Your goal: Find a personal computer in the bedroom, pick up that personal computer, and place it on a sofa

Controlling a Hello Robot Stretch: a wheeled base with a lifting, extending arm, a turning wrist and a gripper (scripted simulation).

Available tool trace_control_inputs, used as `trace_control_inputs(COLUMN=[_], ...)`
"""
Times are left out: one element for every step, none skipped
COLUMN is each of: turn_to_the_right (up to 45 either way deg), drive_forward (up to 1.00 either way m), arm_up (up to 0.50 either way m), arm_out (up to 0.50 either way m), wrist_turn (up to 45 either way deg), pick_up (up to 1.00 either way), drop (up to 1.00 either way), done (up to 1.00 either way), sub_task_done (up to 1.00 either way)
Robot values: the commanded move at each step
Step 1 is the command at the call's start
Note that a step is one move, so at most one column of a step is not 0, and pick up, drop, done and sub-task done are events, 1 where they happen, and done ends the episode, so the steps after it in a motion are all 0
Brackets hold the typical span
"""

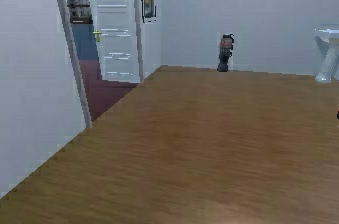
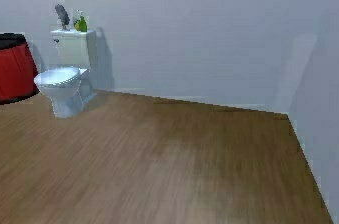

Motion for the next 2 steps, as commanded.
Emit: trace_control_inputs(turn_to_the_right=[0.0,-9.0], drive_forward=[0.55,0.0], arm_up=[0.0,0.0], arm_out=[0.0,0.0], wrist_turn=[0.0,0.0], pick_up=[0.0,0.0], drop=[0.0,0.0], done=[0.0,0.0], sub_task_done=[0.0,0.0])
